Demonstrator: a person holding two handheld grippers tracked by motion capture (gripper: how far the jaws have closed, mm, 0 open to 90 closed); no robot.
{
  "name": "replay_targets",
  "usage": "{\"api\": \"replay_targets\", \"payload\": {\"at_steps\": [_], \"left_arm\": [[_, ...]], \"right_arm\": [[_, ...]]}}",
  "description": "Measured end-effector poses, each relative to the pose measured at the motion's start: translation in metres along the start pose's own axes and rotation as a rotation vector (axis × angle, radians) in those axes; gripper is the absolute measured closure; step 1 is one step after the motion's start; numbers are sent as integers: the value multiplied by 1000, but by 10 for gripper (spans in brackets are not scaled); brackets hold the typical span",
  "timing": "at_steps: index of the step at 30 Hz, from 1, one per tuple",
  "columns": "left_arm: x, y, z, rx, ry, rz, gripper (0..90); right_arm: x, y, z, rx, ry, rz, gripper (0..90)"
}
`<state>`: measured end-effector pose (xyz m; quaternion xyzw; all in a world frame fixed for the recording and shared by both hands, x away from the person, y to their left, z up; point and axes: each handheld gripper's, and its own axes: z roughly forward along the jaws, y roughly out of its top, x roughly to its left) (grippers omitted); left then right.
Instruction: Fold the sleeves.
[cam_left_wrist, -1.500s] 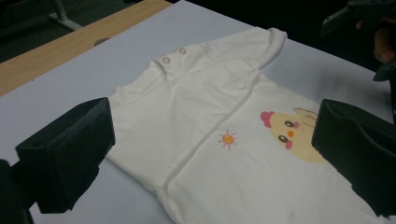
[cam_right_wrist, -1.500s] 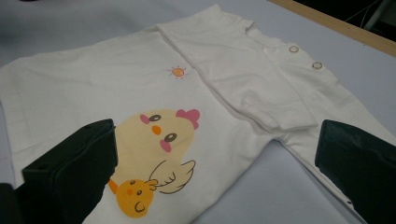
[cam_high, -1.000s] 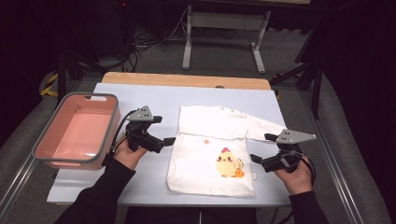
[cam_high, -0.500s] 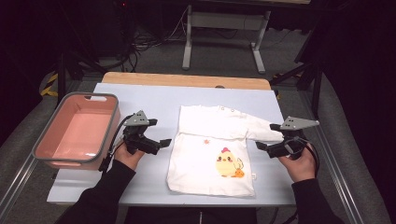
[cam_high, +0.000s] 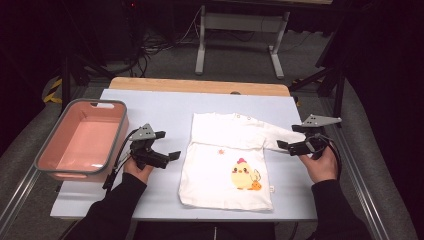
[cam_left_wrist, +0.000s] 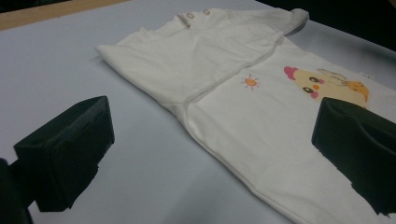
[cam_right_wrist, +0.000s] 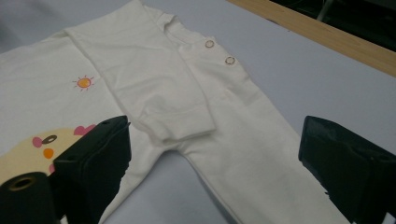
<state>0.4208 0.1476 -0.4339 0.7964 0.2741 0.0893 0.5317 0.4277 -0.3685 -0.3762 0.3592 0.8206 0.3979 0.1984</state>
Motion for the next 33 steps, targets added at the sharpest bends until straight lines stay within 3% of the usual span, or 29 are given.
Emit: {"api": "replay_targets", "payload": {"at_steps": [9, 15, 17, 29, 33], "left_arm": [[-2, -2, 6, 24, 18, 10, 0], [0, -3, 5, 20, 18, -9, 0], [0, -3, 5, 18, 17, -6, 0], [-1, -4, 6, 17, 20, -6, 0], [0, -4, 7, 23, 31, -10, 0]], "right_arm": [[-22, -3, 7, 33, -27, 49, 127], [-37, -5, 15, 85, -35, 96, 124], [-43, -7, 19, 113, -61, 104, 142], [-59, -12, 38, 158, -78, 108, 165], [-66, -16, 44, 149, -57, 134, 159]]}}
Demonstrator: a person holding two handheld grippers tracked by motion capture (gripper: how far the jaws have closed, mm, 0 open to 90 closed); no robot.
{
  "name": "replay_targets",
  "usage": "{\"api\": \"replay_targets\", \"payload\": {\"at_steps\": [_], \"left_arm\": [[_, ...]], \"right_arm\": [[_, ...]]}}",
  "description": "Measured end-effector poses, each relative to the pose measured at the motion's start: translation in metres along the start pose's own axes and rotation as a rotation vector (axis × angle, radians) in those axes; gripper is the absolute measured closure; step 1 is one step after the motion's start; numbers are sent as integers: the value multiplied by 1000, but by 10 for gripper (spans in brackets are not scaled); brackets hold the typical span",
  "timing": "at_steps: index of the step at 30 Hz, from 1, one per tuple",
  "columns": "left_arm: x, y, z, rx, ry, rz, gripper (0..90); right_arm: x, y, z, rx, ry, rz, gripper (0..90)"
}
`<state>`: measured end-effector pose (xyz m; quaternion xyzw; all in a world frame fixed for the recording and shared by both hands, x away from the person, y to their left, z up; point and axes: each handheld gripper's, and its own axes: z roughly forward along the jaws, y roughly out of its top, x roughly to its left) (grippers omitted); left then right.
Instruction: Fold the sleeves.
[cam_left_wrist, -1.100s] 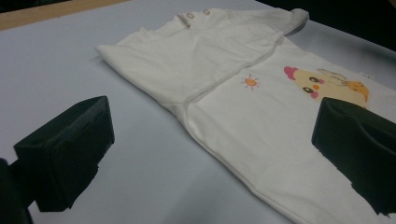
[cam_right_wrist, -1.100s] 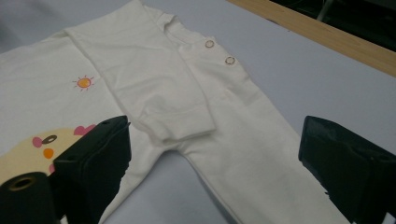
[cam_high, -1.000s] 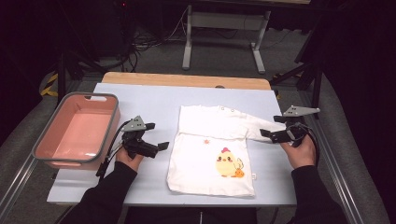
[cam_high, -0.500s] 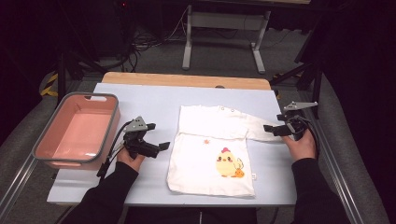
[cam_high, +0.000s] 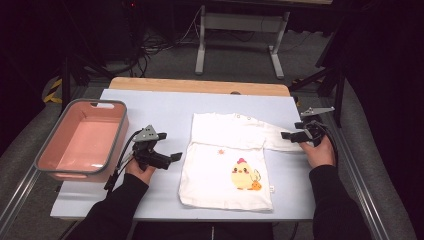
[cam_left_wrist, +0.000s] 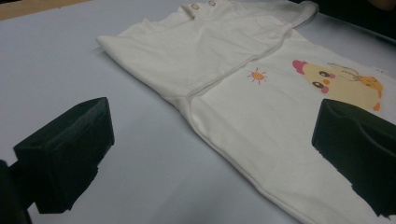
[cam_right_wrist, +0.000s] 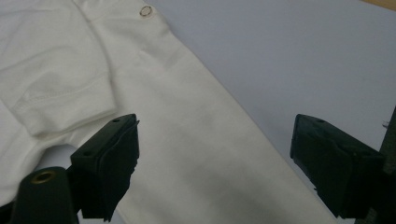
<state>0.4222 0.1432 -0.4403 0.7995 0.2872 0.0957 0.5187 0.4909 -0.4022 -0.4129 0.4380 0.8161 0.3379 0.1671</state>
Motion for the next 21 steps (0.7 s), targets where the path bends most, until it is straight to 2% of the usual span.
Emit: {"api": "replay_targets", "payload": {"at_steps": [6, 12, 21], "left_arm": [[-1, -1, -1, 2, -1, -11, 0], [1, -1, -1, 0, 2, -11, 0], [0, -1, 0, 5, -1, -11, 0]], "right_arm": [[-10, -5, 11, 50, -34, 21, 160], [-11, -6, 17, 86, -57, 21, 160], [-20, -7, 22, 123, -53, 61, 135]]}}
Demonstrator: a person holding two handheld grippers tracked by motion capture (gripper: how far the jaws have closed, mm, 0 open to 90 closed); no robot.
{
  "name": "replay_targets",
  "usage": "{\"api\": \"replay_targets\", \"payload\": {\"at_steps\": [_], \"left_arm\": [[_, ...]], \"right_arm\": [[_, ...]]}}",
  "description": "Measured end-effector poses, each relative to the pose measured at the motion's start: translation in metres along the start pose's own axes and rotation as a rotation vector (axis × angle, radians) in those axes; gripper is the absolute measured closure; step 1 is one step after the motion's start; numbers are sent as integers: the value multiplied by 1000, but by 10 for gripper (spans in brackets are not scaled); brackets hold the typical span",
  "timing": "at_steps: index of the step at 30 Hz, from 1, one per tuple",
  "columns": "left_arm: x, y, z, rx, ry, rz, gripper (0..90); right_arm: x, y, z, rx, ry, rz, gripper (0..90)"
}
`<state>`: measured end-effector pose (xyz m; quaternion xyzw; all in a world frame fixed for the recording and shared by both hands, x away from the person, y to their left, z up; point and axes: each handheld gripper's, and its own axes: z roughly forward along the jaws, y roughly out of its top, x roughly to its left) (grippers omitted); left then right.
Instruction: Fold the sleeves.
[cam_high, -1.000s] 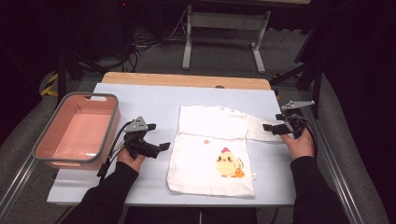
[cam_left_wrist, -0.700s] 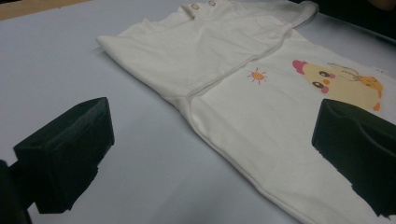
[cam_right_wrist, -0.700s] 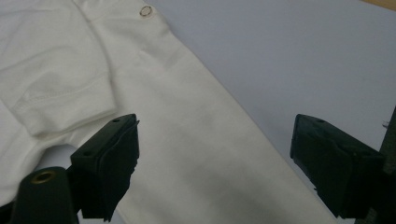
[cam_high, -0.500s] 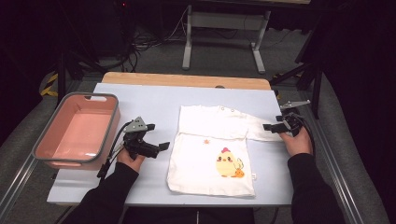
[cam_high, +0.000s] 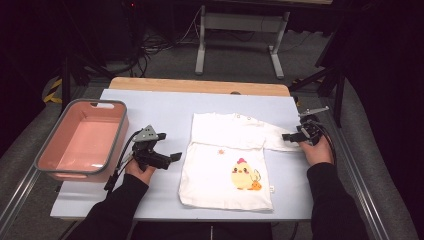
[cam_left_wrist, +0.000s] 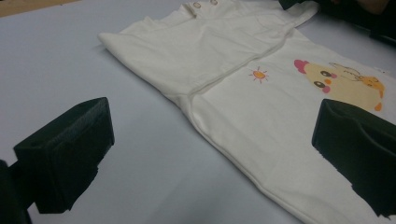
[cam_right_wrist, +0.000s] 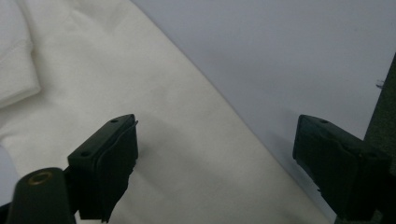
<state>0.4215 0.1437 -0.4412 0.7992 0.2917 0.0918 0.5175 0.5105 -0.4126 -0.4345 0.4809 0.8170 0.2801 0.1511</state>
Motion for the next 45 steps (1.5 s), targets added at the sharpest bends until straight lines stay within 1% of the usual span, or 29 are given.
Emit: {"api": "replay_targets", "payload": {"at_steps": [3, 5, 7, 9, 10, 12, 13, 15, 16, 18, 19, 20, 22, 23, 24, 25, 26, 30, 33, 34, 35, 36, 37, 38, 40, 43, 45], "left_arm": [[0, 0, 0, -1, 0, 1, 0], [0, 0, 0, 0, 0, 5, 0], [-1, 0, 0, 0, 0, 5, 0], [-1, 0, 0, -1, 1, 7, 0], [-1, 0, 0, -4, 1, 6, 0], [-1, 0, 0, -3, 4, 9, 0], [-1, 0, 0, 1, 6, 11, 0], [-1, 0, 0, 5, 11, 11, 0], [-1, 0, 0, 7, 15, 12, 0], [0, 0, 0, 4, 12, 10, 0], [0, 0, 0, 3, 12, 10, 0], [0, 0, 0, 4, 12, 12, 0], [-1, 0, 0, 5, 14, 15, 0], [-1, 0, 0, 7, 14, 16, 0], [-1, 0, 0, 7, 14, 16, 0], [-1, 0, 0, 5, 12, 14, 0], [-2, 0, 0, 4, 12, 15, 0], [-2, 0, 0, 6, 12, 17, 0], [-2, 0, 0, 7, 15, 21, 0], [-2, 0, 0, 7, 17, 21, 0], [-3, 0, 1, 14, 18, 15, 1], [-3, 0, 1, 14, 18, 15, 0], [-3, 0, 0, 10, 21, 19, 0], [-3, 1, 0, 9, 24, 25, 1], [-3, 1, 0, 9, 25, 25, 1], [-3, 0, 0, 11, 24, 20, 1], [-3, 1, -1, 10, 39, 31, 2]], "right_arm": [[-3, 0, 2, 8, -5, 14, 117], [-4, -1, 5, 23, -1, 25, 94], [-3, 0, 6, 18, -3, 27, 88], [-3, 1, 6, 25, -3, 33, 86], [-2, 1, 6, 29, -6, 27, 90], [1, 2, 7, 56, -27, -7, 102], [2, 2, 6, 68, -30, -13, 115], [3, 3, 4, 79, -22, -11, 156], [2, 3, 2, 79, -6, 8, 203], [1, 2, -1, 76, 11, 22, 269], [1, 2, -1, 76, 11, 22, 269], [1, 2, -2, 77, 14, 23, 302], [1, 2, -5, 86, 14, 15, 381], [1, 2, -6, 93, 19, 13, 439], [1, 2, -7, 95, 18, 13, 470], [1, 2, -7, 95, 18, 13, 470], [1, 2, -7, 99, 19, 8, 497], [1, 3, -8, 105, -2, 2, 616], [2, 4, -10, 108, -7, -10, 754], [3, 4, -11, 112, -16, -11, 786], [4, 5, -13, 113, -39, -10, 841], [4, 5, -13, 113, -39, -10, 841], [5, 6, -14, 115, -52, -13, 857], [6, 7, -16, 107, -63, -15, 864], [7, 8, -20, 93, -69, -19, 872], [11, 13, -28, 68, -71, -32, 873], [13, 16, -33, 55, -66, -41, 872]]}}
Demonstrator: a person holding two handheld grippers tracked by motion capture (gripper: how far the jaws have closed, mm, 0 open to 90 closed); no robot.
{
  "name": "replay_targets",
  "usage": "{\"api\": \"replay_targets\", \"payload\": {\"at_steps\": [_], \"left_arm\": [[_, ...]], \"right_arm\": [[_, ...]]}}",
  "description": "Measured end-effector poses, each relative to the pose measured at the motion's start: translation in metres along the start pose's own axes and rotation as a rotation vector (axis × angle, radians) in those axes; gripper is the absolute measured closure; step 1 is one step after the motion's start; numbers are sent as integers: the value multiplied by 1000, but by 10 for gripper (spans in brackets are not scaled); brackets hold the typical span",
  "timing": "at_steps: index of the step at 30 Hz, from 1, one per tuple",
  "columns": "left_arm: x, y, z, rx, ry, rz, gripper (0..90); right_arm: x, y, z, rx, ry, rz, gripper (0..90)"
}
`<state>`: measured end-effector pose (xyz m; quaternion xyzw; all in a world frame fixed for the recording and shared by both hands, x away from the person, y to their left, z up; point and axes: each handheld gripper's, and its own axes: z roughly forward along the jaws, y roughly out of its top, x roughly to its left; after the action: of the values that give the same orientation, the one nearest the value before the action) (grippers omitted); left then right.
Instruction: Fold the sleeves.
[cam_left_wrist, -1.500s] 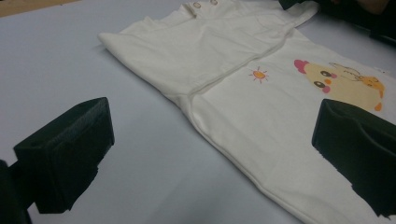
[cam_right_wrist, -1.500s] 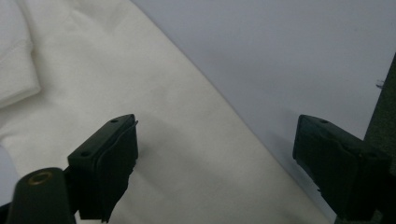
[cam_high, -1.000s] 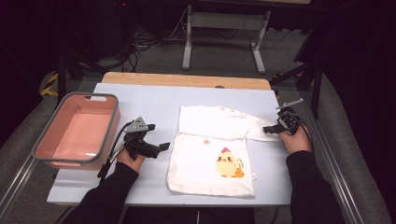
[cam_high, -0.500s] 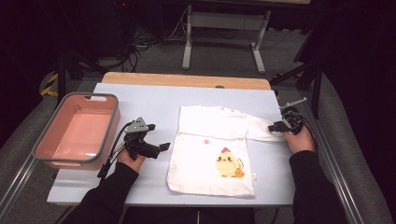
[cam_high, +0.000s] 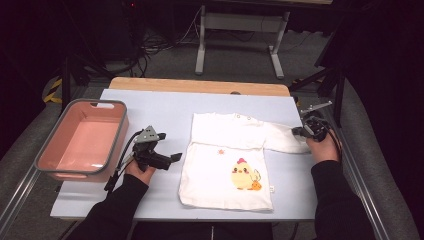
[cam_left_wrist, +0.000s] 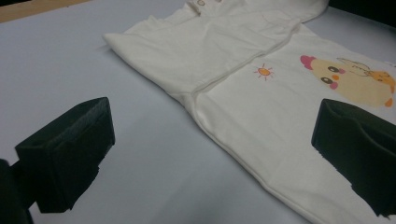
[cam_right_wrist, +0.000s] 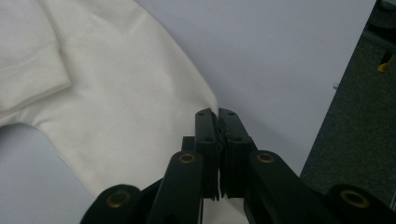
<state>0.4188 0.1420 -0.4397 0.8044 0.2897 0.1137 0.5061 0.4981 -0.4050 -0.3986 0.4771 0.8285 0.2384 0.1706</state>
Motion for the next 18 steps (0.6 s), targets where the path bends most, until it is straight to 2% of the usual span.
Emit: {"api": "replay_targets", "payload": {"at_steps": [10, 14, 18], "left_arm": [[0, 0, -1, -5, 5, -2, 2], [0, 0, -1, -6, 4, -1, 2], [0, 0, -1, -6, 4, -1, 2]], "right_arm": [[17, 18, -33, -71, 9, -55, 872], [24, 20, -41, -103, 8, -74, 872], [30, 23, -46, -129, 31, -85, 872]]}}
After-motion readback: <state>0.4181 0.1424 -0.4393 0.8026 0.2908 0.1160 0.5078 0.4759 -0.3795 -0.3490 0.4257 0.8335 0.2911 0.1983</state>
